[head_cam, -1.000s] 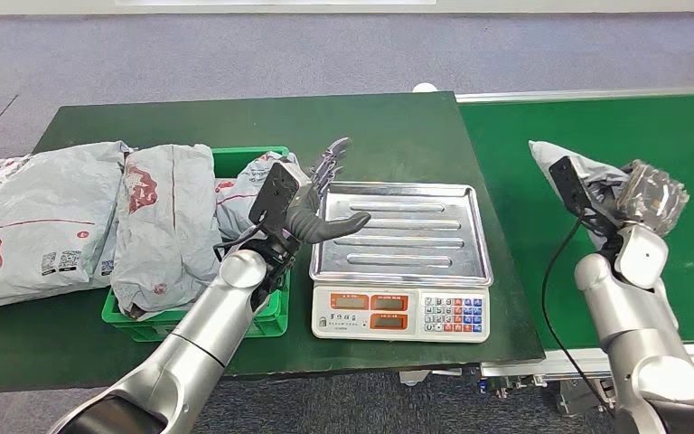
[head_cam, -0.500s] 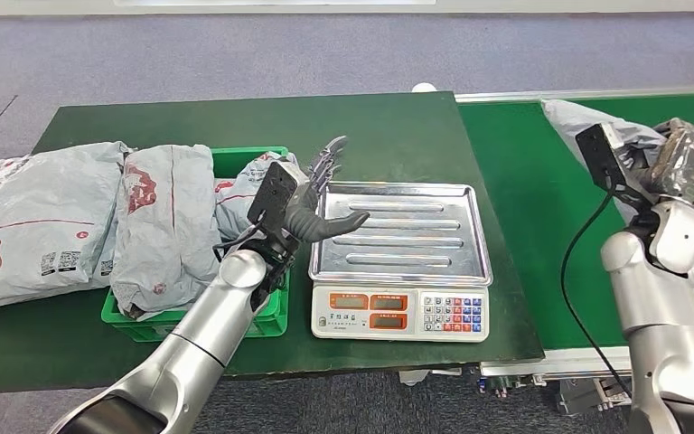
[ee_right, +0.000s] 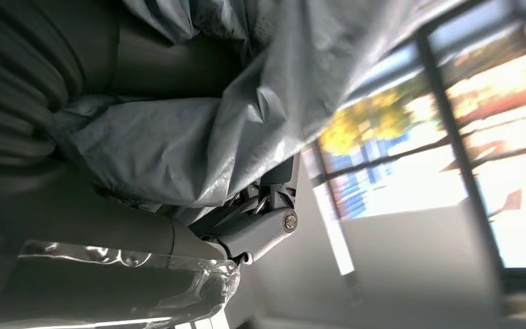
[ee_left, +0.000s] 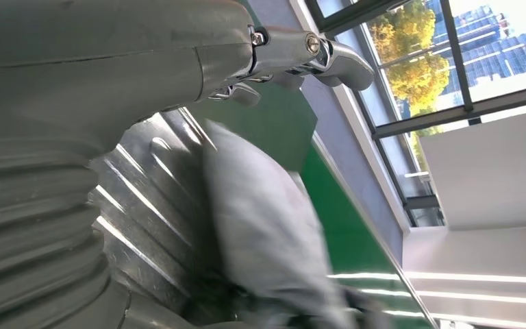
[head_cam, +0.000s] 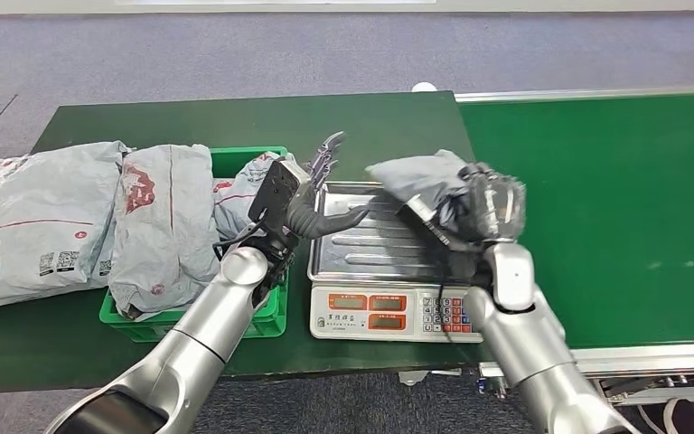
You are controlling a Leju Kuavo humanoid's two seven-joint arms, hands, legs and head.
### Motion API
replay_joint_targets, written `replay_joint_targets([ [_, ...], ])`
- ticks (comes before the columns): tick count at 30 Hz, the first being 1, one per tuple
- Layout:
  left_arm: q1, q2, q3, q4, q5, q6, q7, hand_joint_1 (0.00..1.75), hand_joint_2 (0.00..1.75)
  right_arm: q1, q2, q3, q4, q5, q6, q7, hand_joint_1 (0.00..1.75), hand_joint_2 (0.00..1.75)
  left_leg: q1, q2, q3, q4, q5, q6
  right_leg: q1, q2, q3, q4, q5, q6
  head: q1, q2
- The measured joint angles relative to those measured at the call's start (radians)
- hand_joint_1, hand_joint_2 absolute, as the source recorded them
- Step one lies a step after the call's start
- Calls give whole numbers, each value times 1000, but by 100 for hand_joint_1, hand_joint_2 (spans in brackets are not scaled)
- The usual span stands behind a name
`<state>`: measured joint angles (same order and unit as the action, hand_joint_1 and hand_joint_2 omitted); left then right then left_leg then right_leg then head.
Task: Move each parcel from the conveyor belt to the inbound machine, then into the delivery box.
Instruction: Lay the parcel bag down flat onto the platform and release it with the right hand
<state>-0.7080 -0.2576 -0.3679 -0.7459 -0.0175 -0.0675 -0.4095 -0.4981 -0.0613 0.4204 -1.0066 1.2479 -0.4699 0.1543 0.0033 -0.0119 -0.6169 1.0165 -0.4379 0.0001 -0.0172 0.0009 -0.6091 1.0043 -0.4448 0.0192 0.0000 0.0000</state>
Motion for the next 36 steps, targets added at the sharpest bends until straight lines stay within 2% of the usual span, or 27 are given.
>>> replay_joint_targets([
  [3,-7,-6,0,-10,1,-12,10,0,175,67,39,92,-67,27,26,22,175,175,0,-1,0,0,-1,-1,0,-1,0,0,-1,-1,0,0],
  [7,-23,-14,0,-9,2,-14,21,0,175,120,63,170,-134,38,48,38,175,175,0,0,0,0,-1,-1,-1,-1,0,0,-1,-1,0,0],
  [16,-33,-22,0,-3,3,-20,18,0,175,160,72,220,-200,49,63,53,175,175,-1,0,0,1,0,-1,-1,-1,0,0,0,-1,0,0],
  [20,-42,-26,0,13,3,-32,8,0,175,193,73,220,-250,70,101,74,4,175,0,0,0,0,-1,-1,0,0,0,0,0,-1,0,0],
  [21,-43,-26,0,17,3,-36,5,0,175,202,73,218,-265,69,107,75,0,175,0,0,0,0,-1,-1,0,0,0,0,0,-1,0,0],
  [25,-46,-27,0,30,2,-45,-5,0,175,229,72,187,-331,-4,110,49,0,175,-1,0,0,0,-1,-1,-1,0,0,0,0,-1,0,0],
  [30,-46,-27,0,34,1,-46,-6,0,175,217,63,84,-378,-134,101,-21,0,175,-1,0,0,1,0,-1,-1,0,0,0,0,0,0,0],
  [33,-45,-26,0,34,-4,-45,-5,0,175,212,43,21,-381,-166,87,-52,0,175,-1,0,0,1,0,-1,-1,0,1,0,1,1,0,0],
  [36,-40,-18,0,29,-12,-41,-6,0,175,212,10,-44,-375,-263,106,-117,0,175,-1,-1,0,1,0,-1,-1,-1,1,0,1,1,0,0],
])
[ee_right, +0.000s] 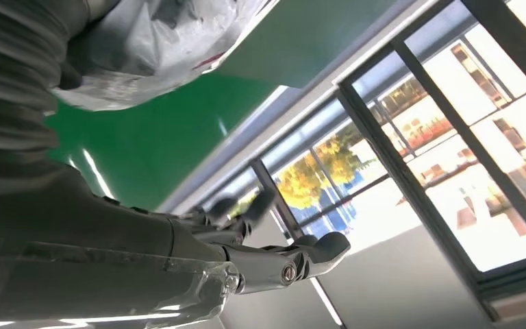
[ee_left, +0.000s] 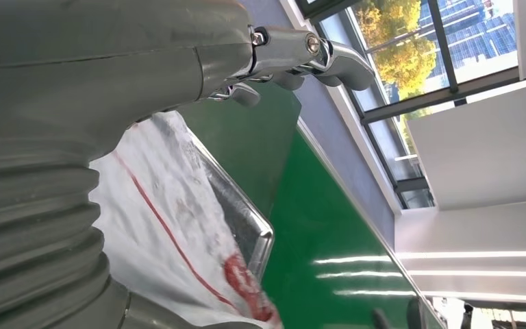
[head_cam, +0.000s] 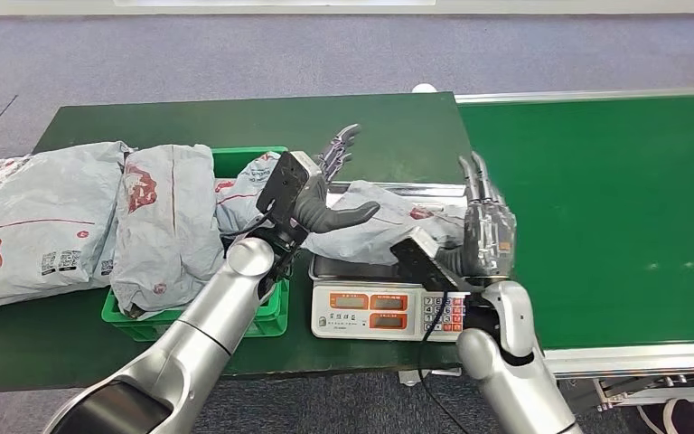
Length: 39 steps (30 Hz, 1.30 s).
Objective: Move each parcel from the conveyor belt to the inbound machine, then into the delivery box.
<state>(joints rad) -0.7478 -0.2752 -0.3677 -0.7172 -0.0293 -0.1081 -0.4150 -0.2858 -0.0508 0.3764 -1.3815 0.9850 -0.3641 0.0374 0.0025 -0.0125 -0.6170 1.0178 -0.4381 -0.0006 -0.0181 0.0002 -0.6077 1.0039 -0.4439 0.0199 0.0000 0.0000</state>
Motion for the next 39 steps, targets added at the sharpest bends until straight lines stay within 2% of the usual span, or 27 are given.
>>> replay_joint_targets([
  [5,23,21,0,-18,-3,4,-6,0,175,-22,-41,-84,46,-254,81,-185,0,175,0,0,0,0,0,0,0,0,0,0,0,0,0,0],
  [9,36,34,0,-23,-4,15,-9,0,175,-56,-57,-134,74,-508,189,-302,0,175,0,0,0,0,0,0,0,0,0,0,0,0,0,0],
  [14,42,49,0,-24,-19,40,-5,0,175,-99,-74,-195,142,-742,284,-363,0,175,0,0,0,0,0,0,0,0,0,0,0,0,0,0],
  [19,42,60,-20,-19,-89,79,15,0,175,-188,-87,-264,312,-957,378,-397,0,175,-1,0,0,0,1,1,-1,0,0,0,1,1,0,0],
  [26,34,64,-66,-5,-136,99,26,0,175,-301,-101,-313,525,-1011,393,-425,0,175,-1,0,0,0,1,1,-1,0,0,0,1,1,0,0],
  [39,33,65,-76,0,-140,100,26,0,175,-337,-103,-321,614,-1013,394,-429,0,175,-1,1,0,0,1,1,-1,0,-1,0,1,1,0,0],
])
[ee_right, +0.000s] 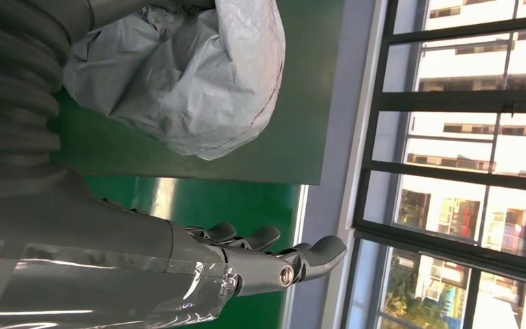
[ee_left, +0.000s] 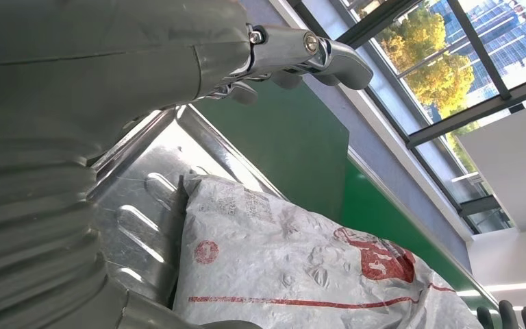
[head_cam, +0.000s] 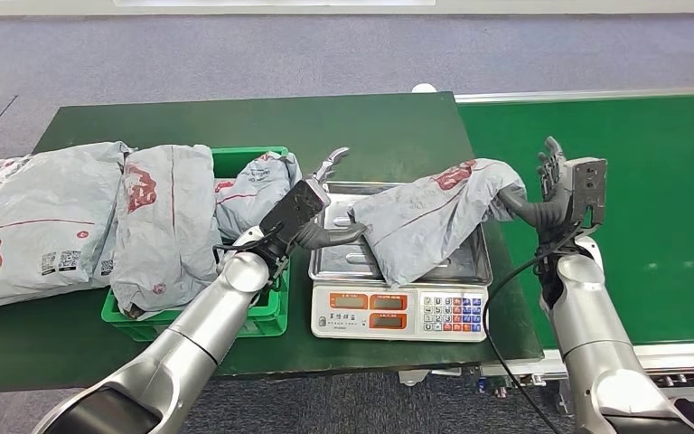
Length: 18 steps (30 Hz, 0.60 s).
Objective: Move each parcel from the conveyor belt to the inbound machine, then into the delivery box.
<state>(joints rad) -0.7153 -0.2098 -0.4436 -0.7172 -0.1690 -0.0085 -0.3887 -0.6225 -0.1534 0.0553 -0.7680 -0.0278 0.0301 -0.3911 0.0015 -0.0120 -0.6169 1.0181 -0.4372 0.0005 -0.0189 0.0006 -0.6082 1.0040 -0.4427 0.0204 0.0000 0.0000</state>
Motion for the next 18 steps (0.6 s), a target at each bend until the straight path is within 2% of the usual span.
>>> replay_joint_targets([
  [18,0,1,-1,2,-1,0,0,0,175,-7,0,0,20,0,0,0,0,175,0,0,0,0,0,0,0,0,0,0,0,0,0,0],
])
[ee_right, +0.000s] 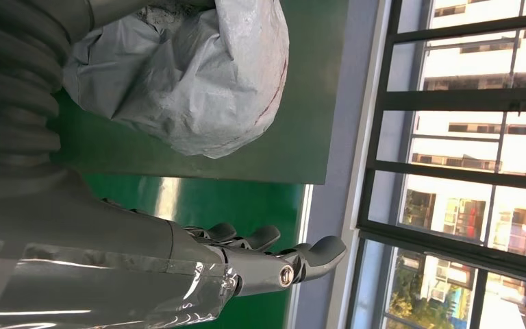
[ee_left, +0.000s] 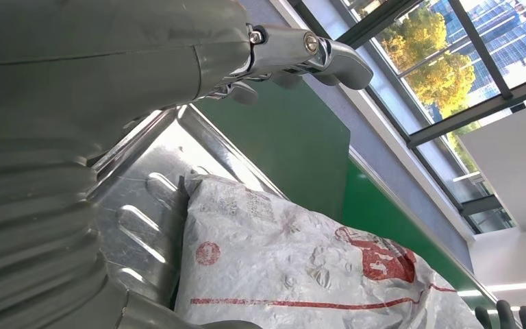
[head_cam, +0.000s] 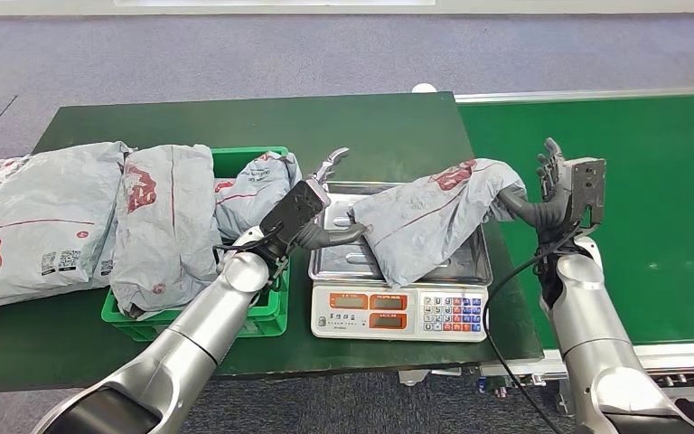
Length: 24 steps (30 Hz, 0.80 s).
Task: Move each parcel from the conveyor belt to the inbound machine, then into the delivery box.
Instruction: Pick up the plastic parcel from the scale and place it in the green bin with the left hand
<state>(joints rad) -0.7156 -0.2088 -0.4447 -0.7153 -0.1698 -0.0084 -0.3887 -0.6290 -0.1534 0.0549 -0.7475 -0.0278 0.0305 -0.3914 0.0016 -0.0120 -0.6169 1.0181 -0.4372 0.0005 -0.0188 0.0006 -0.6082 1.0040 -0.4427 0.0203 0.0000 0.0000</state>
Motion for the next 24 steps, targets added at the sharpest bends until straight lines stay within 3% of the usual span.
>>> replay_joint_targets([
  [3,-1,-6,-4,4,-28,23,17,0,175,1,3,0,2,0,6,-1,0,175,0,0,0,0,0,0,0,0,0,0,0,0,0,0],
  [5,-6,-35,-30,28,-93,114,87,0,175,3,18,0,9,6,13,-12,0,175,0,-1,0,0,0,0,0,-1,0,0,0,0,0,0],
  [8,-16,-98,-176,67,-38,288,194,0,175,6,69,4,38,17,-2,-53,0,175,0,-1,0,0,0,0,0,-1,0,0,0,0,0,0],
  [10,-28,-124,-289,92,63,342,199,0,175,7,96,11,57,19,-9,-67,0,175,-1,-1,0,0,-1,0,-1,0,0,0,0,0,0,0],
  [15,-57,-143,-417,170,130,367,151,0,175,3,123,27,86,19,-1,-60,0,175,-1,0,0,0,0,0,0,0,0,0,0,0,0,0],
  [24,-69,-149,-439,225,123,371,130,0,175,-4,152,74,96,35,17,-48,0,175,0,1,1,0,0,-1,0,1,0,0,0,0,0,0],
])
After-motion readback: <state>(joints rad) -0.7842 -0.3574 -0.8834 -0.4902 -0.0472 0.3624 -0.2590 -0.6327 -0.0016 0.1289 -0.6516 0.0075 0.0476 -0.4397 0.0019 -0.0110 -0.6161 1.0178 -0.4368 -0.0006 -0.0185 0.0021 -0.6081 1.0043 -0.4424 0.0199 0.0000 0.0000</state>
